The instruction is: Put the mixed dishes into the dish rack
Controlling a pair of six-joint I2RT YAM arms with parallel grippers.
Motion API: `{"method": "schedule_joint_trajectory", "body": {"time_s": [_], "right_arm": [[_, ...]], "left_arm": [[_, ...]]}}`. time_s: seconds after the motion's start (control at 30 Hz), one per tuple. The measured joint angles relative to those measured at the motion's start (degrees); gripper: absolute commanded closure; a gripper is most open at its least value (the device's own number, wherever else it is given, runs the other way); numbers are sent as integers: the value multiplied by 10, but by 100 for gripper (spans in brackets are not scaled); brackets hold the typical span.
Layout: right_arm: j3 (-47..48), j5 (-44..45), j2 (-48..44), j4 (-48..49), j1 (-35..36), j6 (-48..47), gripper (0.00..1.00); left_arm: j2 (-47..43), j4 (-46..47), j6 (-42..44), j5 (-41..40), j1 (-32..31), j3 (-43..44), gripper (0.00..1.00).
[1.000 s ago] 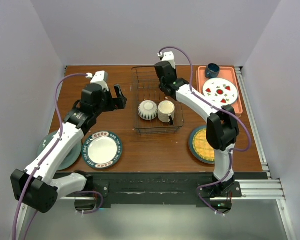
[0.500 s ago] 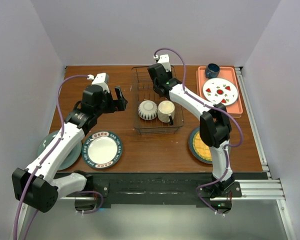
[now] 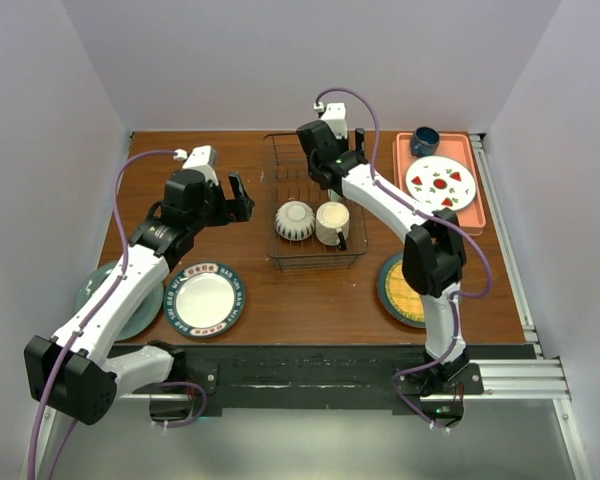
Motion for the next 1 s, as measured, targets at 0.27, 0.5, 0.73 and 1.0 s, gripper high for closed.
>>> {"method": "schedule_joint_trajectory", "body": {"time_s": [0.27,0.5,0.73,1.0], "right_arm": [[-28,-34,-100,-36,0,37,1],[-155,-96,-277,-56,-16,108,1],[-416,-170,-469,-81,-75,190,2],[-548,-159,-570,-132,-108,268,5]], "left_arm": [[0,8,13,16,0,0,0],[-3,20,24,65,0,-11,0],[-10,54,27,131,0,-46,0],[-17,100,28,200,-1,-72,1]]}}
